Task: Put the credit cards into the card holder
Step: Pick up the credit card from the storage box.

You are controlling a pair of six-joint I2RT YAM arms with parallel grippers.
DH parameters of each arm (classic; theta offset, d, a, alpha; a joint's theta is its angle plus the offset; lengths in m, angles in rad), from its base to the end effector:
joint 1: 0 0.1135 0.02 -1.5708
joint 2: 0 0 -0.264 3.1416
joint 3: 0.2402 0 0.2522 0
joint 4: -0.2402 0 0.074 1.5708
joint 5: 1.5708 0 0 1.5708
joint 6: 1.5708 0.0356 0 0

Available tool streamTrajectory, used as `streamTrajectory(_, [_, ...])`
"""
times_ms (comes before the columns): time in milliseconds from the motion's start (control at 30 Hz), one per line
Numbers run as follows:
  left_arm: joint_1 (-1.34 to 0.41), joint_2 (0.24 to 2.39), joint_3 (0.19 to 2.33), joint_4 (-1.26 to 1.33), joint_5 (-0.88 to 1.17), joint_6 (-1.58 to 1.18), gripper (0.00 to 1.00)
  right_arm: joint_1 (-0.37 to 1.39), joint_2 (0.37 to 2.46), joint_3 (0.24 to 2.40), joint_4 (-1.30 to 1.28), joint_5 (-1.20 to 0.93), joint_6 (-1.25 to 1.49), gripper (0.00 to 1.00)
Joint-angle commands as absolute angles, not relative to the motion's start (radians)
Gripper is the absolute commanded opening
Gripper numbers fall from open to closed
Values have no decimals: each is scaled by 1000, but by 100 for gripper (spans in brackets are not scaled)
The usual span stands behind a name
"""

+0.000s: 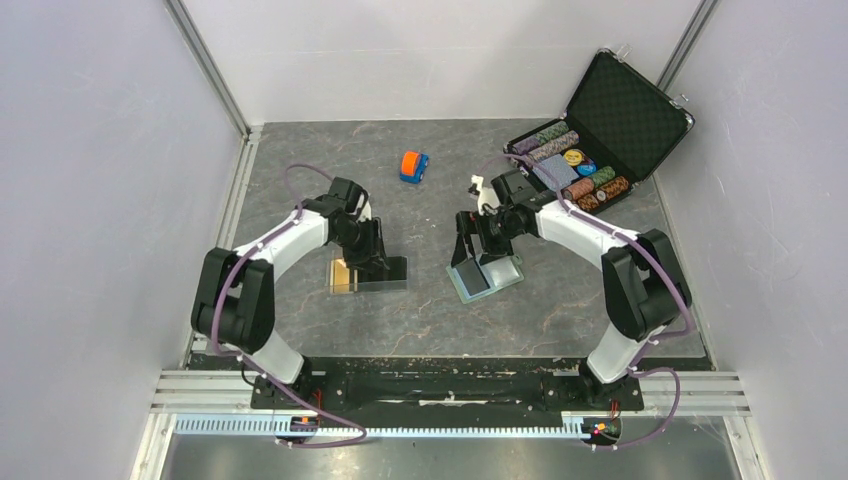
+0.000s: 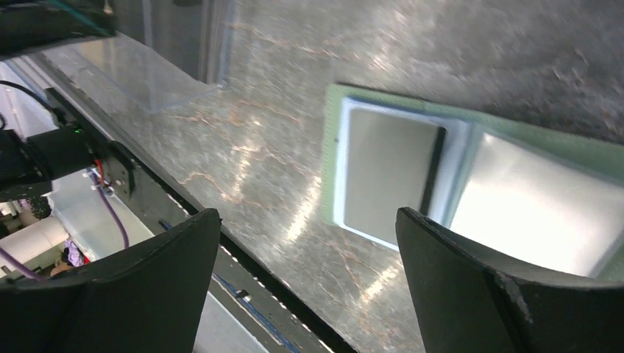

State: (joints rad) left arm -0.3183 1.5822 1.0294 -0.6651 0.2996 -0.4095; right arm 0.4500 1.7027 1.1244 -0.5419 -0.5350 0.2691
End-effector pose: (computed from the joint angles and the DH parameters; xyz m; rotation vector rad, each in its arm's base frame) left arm 0.2819 -0.1040 0.1986 -0.0535 2.8616 -0.5851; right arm 0.2966 0.1635 0.1974 -0.4221 2.7342 0.9310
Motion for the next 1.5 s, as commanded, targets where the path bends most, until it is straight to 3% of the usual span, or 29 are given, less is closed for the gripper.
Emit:
streamTrajectory(0, [-319,1641,1070,-595,340,-402,50,492,1756,1236,-512,-586,291,90])
streamTrajectory(433, [-336,1746,1052,-557,249,-440,41,645,2006,1425,-350,-703,463,78])
streamTrajectory(600, [-385,1761,1062,-530,296,-446,28,661,2065,1447,-349,-724,471,61])
streamTrajectory(767, [-419,1747,1076,-528,287,-463,9,664,2078,1453,-345,-727,480,42])
streamTrajectory(867, [-425,1742,1097,-556,261,-454,4,664,2077,1448,-343,-727,479,31])
streamTrajectory(1067, [-431,1732,1129,-586,241,-439,2,665,2074,1446,-339,-730,482,18])
streamTrajectory(1467, [-439,1719,1181,-626,236,-424,2,667,2064,1448,-342,-718,477,12])
